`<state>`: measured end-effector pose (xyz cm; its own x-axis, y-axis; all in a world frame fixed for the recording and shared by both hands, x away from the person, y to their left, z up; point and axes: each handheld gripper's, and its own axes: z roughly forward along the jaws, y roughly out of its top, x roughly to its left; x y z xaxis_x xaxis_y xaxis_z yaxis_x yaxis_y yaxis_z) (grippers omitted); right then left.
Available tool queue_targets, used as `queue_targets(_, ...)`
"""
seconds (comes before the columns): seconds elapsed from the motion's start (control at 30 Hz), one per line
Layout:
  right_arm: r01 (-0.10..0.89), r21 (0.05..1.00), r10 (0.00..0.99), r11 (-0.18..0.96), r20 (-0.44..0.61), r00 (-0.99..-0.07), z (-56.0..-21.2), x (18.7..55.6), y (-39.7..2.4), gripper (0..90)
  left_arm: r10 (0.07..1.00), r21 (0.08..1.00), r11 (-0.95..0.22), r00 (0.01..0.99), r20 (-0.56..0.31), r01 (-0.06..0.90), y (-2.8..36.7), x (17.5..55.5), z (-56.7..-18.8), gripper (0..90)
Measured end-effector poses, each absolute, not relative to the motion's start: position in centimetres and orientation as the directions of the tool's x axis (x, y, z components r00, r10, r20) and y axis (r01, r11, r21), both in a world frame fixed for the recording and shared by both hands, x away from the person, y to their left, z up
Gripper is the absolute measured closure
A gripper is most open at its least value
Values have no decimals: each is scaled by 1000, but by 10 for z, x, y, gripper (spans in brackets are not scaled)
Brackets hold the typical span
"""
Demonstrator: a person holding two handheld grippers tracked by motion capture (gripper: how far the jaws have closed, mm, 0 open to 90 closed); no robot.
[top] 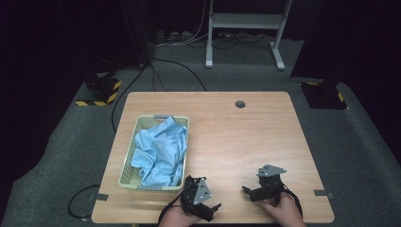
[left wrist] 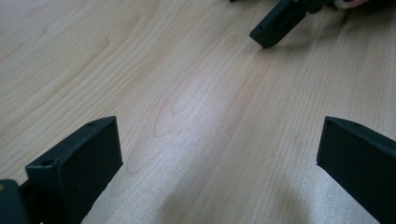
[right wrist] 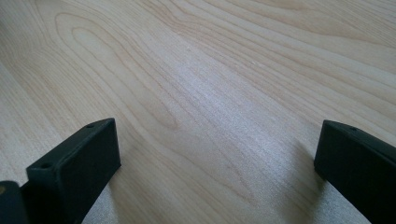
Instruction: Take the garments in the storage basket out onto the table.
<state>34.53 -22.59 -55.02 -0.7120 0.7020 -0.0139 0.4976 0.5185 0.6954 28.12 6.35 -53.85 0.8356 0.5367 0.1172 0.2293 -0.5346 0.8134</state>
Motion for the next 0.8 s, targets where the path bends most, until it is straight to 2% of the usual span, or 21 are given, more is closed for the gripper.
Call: queue_targets(0.8,499,695,703,518,-13,-711,-550,345,-226,0,523,854,-474,849,76,215,71,268,-512,5)
